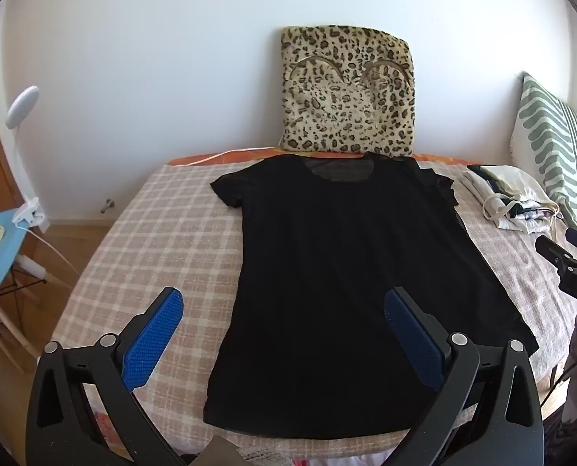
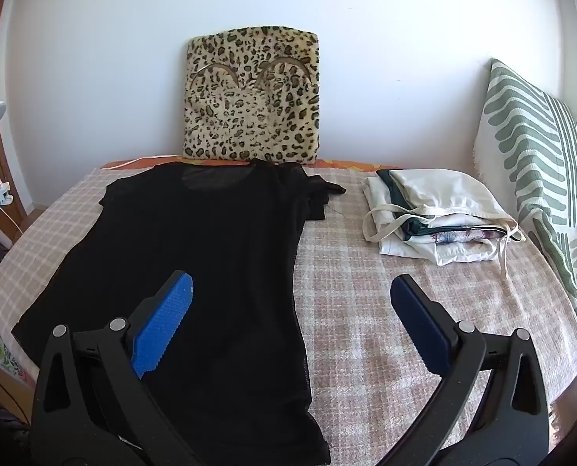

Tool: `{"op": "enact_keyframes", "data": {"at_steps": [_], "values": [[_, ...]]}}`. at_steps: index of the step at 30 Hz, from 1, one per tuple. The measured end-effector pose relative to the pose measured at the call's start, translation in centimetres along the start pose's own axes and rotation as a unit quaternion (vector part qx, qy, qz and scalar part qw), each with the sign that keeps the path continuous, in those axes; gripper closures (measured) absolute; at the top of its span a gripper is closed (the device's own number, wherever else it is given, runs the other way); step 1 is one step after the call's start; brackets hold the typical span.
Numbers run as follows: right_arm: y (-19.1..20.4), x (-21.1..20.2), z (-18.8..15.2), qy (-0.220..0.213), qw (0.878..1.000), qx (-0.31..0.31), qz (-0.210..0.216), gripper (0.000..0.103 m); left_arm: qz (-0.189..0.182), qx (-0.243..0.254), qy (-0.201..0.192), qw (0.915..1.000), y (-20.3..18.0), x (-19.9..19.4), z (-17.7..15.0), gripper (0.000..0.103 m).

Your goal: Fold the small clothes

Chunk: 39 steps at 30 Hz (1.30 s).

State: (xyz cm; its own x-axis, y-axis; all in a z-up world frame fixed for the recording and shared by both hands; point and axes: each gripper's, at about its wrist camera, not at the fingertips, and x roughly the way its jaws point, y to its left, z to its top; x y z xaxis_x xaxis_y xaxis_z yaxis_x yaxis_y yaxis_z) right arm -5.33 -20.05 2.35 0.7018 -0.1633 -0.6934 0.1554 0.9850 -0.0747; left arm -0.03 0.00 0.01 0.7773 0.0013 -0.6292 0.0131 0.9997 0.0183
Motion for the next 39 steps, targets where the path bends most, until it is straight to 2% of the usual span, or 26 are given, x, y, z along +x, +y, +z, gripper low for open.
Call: {"op": "enact_keyframes", "data": {"at_steps": [39], "values": [[0.23,0.07,-0.14,-0.001,1.000,-0.004,-0.003,0.000,-0.004,0.003,0.003,1.0000,-0.56,-0.36,0.67,0.000]]}}
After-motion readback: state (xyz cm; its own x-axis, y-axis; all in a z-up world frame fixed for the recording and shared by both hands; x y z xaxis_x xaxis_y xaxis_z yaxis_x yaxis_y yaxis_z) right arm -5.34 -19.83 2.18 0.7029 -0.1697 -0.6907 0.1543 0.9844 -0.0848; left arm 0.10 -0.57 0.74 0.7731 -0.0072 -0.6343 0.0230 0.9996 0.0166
